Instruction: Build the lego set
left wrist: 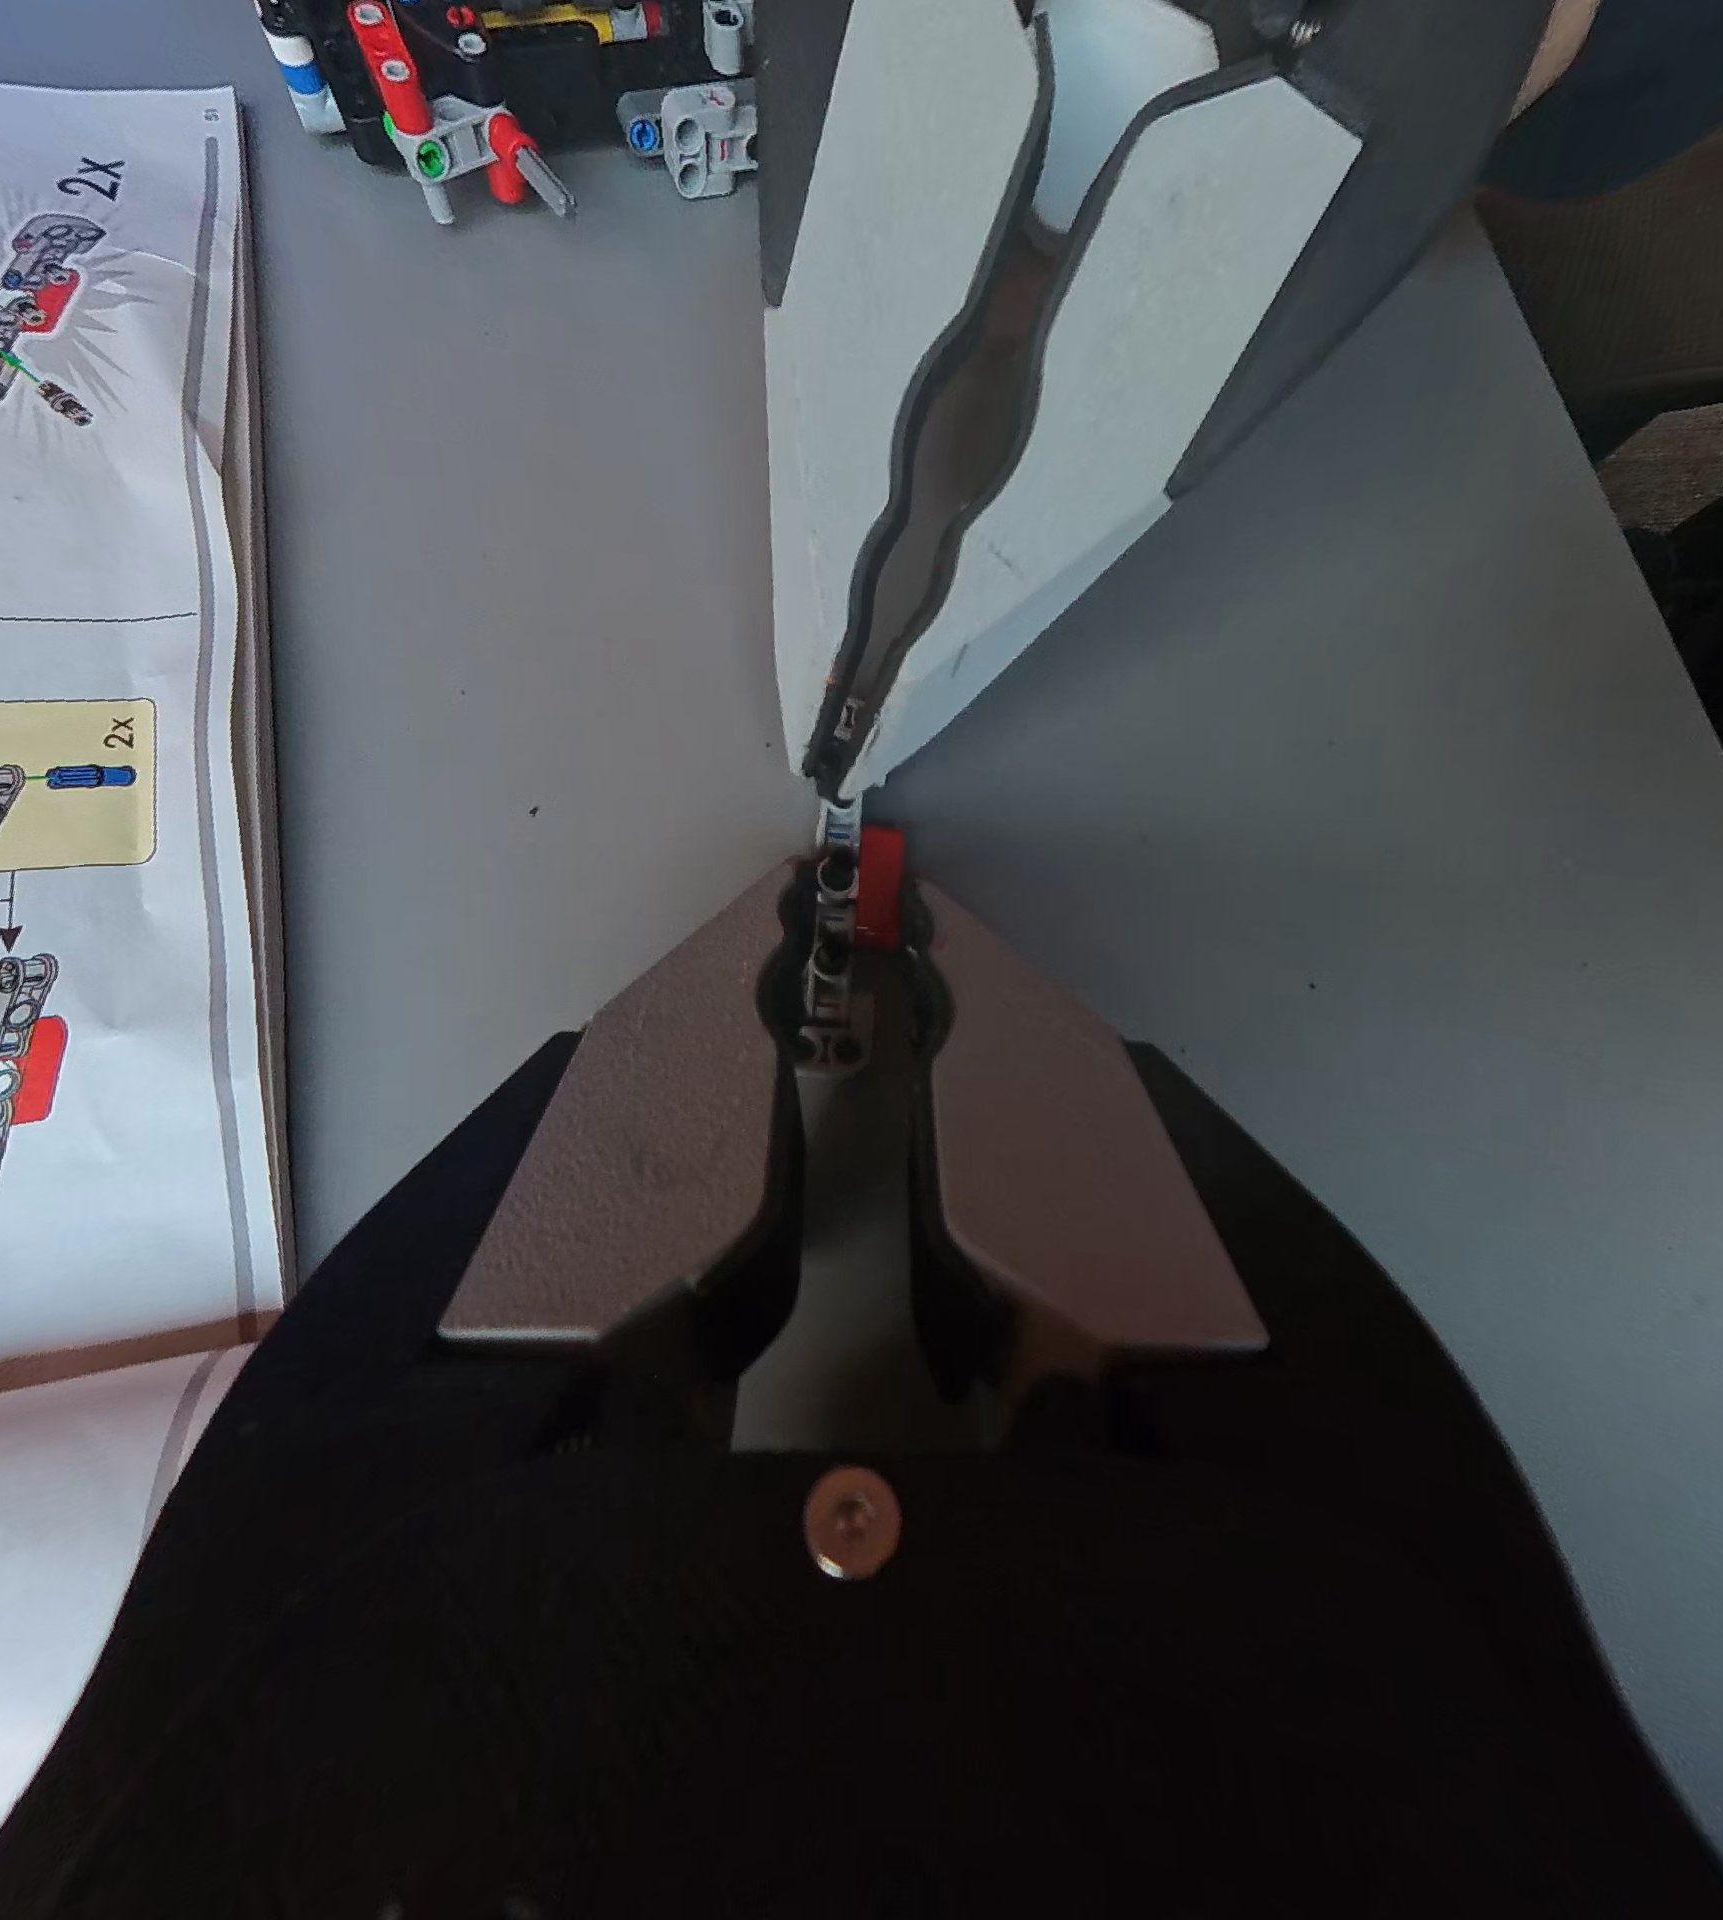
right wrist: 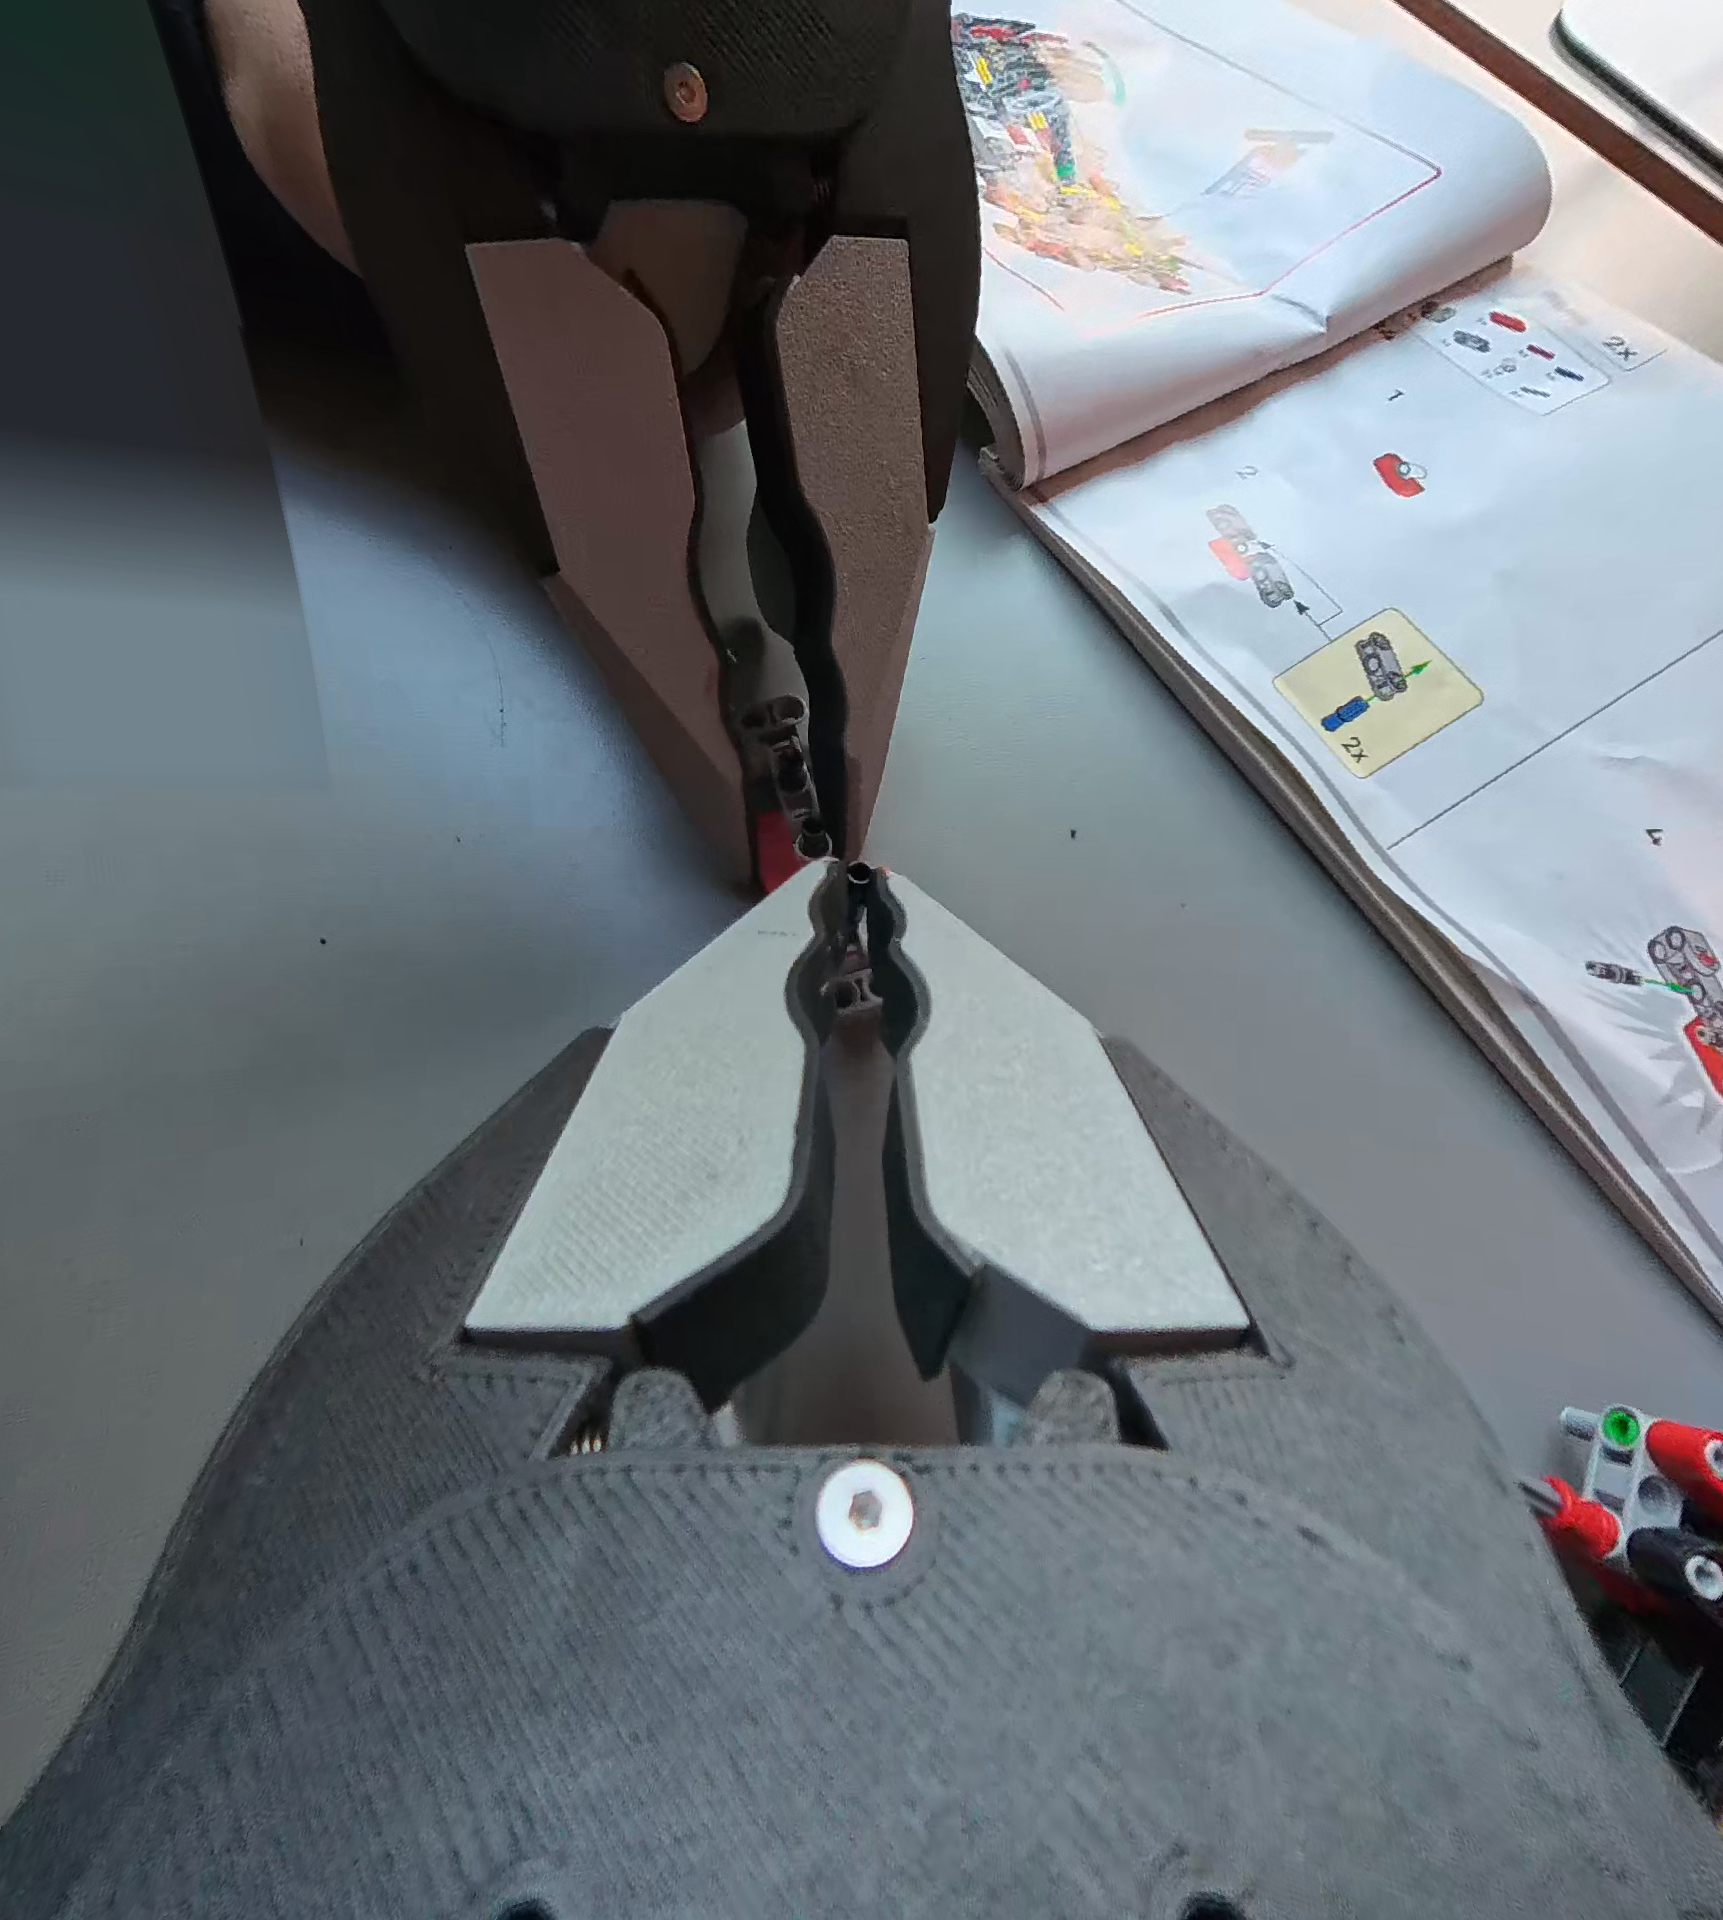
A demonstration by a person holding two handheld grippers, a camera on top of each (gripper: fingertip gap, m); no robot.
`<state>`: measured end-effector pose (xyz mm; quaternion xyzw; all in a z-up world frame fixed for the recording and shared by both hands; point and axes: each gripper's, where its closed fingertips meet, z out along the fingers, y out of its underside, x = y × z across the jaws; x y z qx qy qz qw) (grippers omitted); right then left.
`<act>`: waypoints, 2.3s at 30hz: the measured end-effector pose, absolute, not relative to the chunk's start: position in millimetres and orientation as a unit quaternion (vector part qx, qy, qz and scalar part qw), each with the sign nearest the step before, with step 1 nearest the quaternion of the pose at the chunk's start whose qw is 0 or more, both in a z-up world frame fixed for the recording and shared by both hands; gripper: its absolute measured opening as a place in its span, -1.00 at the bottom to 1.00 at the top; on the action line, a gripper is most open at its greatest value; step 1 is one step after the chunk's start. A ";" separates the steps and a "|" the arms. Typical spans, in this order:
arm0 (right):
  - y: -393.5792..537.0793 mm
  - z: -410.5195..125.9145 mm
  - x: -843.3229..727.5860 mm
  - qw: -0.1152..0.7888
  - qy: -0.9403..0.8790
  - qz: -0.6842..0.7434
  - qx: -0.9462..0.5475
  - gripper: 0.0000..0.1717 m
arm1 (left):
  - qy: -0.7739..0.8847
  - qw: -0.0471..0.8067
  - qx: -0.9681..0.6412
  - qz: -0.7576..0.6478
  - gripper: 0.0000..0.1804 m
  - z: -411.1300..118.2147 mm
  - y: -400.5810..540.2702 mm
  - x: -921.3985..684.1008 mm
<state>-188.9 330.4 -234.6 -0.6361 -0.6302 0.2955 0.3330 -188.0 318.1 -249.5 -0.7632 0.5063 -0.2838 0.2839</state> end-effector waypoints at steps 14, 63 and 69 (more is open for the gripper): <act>333.3 -235.4 -189.7 0.315 -0.603 0.311 -0.664 -0.98 | 0.505 0.283 -0.764 -0.285 -0.85 -249.5 318.3 -188.2; 215.0 -230.7 -21.0 0.423 -0.414 0.323 -0.739 -0.99 | 0.654 0.164 -0.630 -0.385 -0.86 -246.1 203.9 -26.0; 216.0 -233.2 -20.5 0.421 -0.412 0.316 -0.744 -0.99 | 0.656 0.167 -0.628 -0.383 -0.85 -246.1 204.0 -25.7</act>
